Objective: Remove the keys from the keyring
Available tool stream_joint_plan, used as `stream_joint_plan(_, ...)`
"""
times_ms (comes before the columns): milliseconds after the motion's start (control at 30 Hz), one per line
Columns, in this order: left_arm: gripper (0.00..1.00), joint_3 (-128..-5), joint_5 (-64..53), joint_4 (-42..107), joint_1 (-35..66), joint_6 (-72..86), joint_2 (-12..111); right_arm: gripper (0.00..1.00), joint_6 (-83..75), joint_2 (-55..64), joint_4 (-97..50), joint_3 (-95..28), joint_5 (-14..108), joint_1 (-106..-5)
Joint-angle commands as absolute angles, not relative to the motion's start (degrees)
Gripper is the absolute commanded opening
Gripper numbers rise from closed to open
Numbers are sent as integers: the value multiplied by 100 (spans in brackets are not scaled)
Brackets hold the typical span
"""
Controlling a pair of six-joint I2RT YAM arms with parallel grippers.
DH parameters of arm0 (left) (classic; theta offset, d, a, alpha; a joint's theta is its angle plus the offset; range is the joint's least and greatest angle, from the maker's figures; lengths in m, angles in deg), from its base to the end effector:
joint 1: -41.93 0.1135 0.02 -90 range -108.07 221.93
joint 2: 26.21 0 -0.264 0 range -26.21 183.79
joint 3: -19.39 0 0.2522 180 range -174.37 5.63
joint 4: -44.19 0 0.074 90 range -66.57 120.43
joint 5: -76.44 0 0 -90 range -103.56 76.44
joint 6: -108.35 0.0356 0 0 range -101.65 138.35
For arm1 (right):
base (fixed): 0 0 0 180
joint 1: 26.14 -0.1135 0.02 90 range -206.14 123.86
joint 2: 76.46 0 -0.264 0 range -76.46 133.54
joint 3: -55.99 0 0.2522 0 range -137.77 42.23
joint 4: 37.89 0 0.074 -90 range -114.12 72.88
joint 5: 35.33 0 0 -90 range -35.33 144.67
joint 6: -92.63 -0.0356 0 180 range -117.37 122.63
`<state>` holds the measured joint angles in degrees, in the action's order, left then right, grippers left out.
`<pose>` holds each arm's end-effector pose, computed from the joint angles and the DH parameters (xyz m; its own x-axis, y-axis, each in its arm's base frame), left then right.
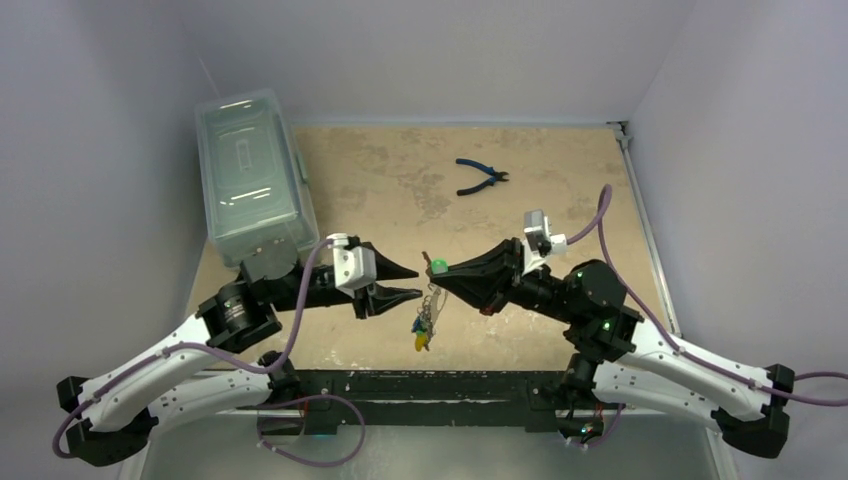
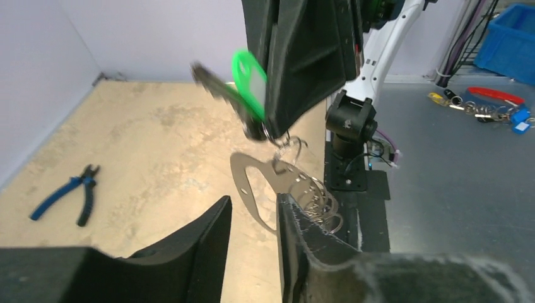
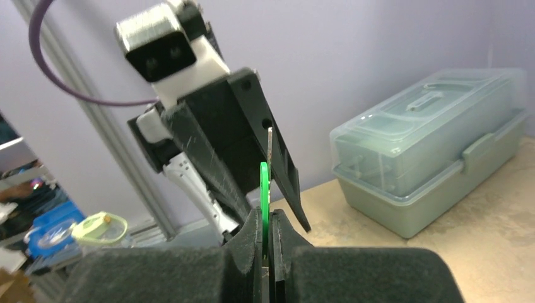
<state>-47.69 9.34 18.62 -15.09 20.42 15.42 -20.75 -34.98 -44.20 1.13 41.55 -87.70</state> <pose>0.0739 -0.1394 0.3970 0.0344 0.0081 -0.9994 0.9840 0.1748 0.0353 0.0738 0.1532 0.3833 -0.2329 0.3814 -0.8946 -0.9431 0.1357 0.3034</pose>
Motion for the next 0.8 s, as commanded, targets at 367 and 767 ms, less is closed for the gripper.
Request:
stream_joint_plan(367,46,-4804,130,2068,-1489,1673,1653,0,-2233,-3897,-4107,155,6720,-8784)
stream_joint_plan(767,47,-4318,-126,2859,-1495,1252,1766,0,-2111,-3535,-3716,-132,7679,-8961)
